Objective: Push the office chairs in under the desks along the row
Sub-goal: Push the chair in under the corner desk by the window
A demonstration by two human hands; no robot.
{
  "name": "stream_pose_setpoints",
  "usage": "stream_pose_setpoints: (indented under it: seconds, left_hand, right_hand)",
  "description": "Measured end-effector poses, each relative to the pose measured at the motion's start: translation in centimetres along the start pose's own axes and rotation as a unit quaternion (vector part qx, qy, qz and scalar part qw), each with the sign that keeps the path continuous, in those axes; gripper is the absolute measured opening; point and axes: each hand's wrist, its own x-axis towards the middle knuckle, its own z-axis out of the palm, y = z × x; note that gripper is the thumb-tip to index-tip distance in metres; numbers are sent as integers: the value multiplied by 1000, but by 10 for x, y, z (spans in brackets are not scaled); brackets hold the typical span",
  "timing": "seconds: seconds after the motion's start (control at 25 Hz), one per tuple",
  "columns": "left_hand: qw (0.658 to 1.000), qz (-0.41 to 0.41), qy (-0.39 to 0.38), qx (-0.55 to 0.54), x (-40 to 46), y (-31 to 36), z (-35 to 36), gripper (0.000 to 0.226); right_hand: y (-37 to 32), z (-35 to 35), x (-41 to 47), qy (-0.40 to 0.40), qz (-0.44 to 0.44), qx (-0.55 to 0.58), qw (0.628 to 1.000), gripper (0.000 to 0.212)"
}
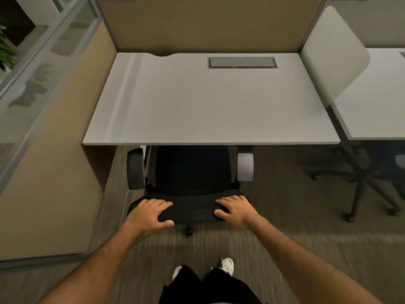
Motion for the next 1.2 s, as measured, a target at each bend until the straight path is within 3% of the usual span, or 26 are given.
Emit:
stream_pose_setpoints:
  seconds: [0.32,0.68,1.2]
  left_hand:
    - [1000,26,-4,16,41,-36,-26,108]
    - [997,63,-20,26,51,-86,-42,108]
    - [986,96,-54,127,63,-162,-85,110]
  right_hand:
    - [-11,-27,41,-22,38,3,999,66]
    - [-52,-22,54,5,75,26,997,69]
    - [-106,-2,77,-2,11,105,994,82]
